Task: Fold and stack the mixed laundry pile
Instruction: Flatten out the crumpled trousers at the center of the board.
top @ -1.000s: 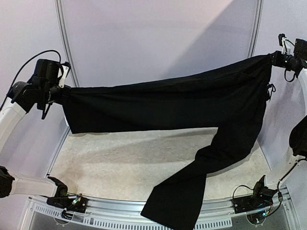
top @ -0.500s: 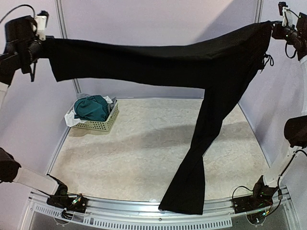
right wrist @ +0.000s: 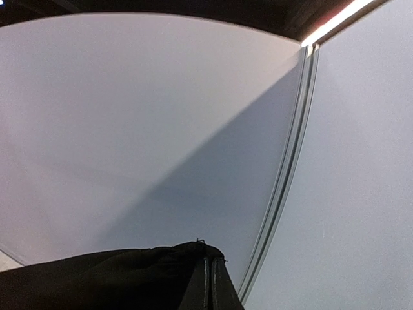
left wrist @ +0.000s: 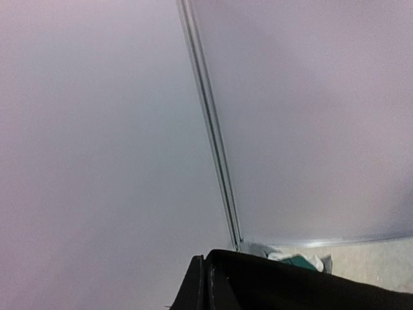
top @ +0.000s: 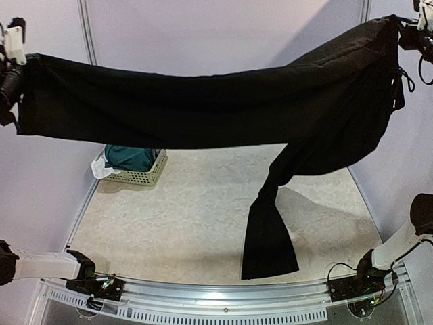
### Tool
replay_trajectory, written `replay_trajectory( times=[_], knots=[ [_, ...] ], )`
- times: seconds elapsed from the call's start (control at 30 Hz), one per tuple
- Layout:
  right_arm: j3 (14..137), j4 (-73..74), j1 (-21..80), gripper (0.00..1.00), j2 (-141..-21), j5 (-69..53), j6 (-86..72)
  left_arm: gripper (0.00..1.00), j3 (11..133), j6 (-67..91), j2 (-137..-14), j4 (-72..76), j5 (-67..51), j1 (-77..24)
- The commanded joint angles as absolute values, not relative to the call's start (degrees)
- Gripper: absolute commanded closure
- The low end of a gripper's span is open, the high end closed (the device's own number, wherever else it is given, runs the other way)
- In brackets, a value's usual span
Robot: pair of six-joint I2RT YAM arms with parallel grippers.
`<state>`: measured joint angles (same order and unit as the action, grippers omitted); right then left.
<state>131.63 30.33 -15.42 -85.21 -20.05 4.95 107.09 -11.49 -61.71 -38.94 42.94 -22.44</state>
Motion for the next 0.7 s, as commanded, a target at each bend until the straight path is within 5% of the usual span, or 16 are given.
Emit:
replay_trajectory(
  times=[0.0, 0.23, 0.43, 0.67],
  knots=[
    [125.69, 33.22, -15.58, 1.0, -89.43, -18.19, 7.09, 1.0, 97.46, -6.18, -61.74, -44.9, 39.2, -22.35],
    [122.31, 33.45, -15.58, 1.0, -86.08, -19.73, 9.32, 1.0, 93.06, -7.99, -58.55, -45.41, 41.22, -22.34],
    [129.93, 34.27, -15.56, 1.0, -82.94, -34.12, 3.09, 1.0, 101.96, -15.21, -54.39, -37.67, 48.02, -22.32],
    [133.36, 16.61, -15.57, 1.0, -78.96, -40.74, -13.9, 1.0, 105.93, -21.19, -49.78, -27.28, 50.51, -22.79]
  ],
)
